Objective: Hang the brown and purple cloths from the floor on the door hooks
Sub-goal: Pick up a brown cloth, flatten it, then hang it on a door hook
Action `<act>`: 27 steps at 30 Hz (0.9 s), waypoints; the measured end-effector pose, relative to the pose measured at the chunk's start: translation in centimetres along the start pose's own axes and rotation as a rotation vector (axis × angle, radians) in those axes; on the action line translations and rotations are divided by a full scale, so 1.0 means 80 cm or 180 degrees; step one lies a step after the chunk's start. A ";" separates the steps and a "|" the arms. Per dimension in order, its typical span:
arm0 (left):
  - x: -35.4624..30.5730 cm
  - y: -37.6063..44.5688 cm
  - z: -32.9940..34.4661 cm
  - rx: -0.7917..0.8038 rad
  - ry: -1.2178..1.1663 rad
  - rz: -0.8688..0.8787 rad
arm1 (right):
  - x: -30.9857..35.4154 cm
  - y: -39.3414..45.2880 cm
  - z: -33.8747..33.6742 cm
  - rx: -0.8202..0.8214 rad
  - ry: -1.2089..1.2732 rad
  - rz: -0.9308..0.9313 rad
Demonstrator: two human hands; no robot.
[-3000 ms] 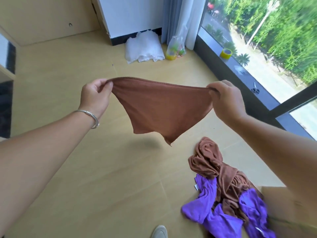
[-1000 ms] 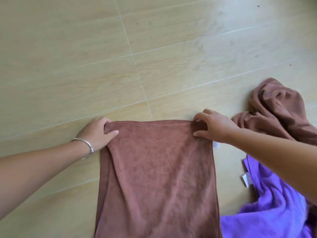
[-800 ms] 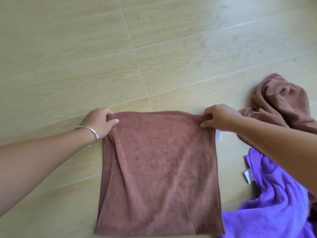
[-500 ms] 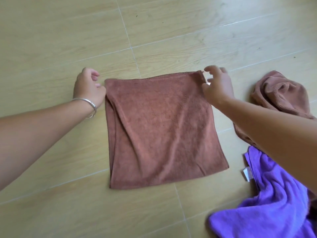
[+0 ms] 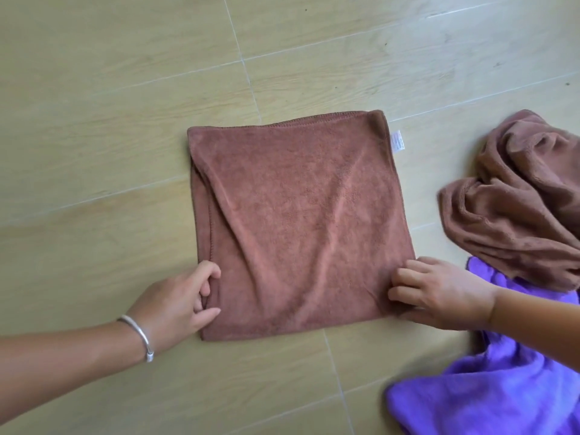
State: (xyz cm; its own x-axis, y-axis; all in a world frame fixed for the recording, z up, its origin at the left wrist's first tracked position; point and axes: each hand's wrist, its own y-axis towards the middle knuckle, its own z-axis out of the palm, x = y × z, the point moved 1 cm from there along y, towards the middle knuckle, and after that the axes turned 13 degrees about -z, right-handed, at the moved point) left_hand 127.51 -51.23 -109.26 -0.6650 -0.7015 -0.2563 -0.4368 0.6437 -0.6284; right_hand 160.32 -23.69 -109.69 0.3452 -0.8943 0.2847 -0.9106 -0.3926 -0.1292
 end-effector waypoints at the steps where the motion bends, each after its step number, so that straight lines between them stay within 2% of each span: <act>1: -0.002 -0.001 0.004 0.0084 -0.0159 -0.0038 | -0.001 0.001 0.000 -0.0044 0.0018 -0.0003; 3: -0.004 -0.001 0.009 0.0148 -0.0545 -0.0124 | -0.003 0.004 0.000 -0.0084 0.0014 -0.0019; 6: 0.010 -0.010 0.014 -0.0050 -0.1036 -0.0255 | -0.002 0.001 0.002 -0.0069 -0.0006 -0.0027; 11: 0.029 -0.039 0.027 -0.0126 -0.1217 -0.0363 | 0.004 -0.003 0.010 -0.0069 0.0002 -0.0024; 14: 0.020 -0.046 0.024 -0.0249 -0.0601 -0.0015 | 0.004 0.001 0.008 -0.0042 0.0005 -0.0084; 19: -0.007 -0.041 0.007 -0.0205 0.1132 0.1414 | 0.003 -0.005 0.006 -0.0011 -0.0033 -0.0140; 27: -0.026 -0.030 -0.004 0.0162 0.2097 0.1700 | 0.005 -0.007 -0.021 0.0036 -0.0326 -0.0023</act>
State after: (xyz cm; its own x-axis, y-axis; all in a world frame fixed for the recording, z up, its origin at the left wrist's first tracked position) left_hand 129.74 -51.19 -106.95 -0.9980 0.0243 -0.0577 0.0534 0.8121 -0.5811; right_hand 160.63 -23.49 -107.93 0.3738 -0.9084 0.1871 -0.9055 -0.4011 -0.1384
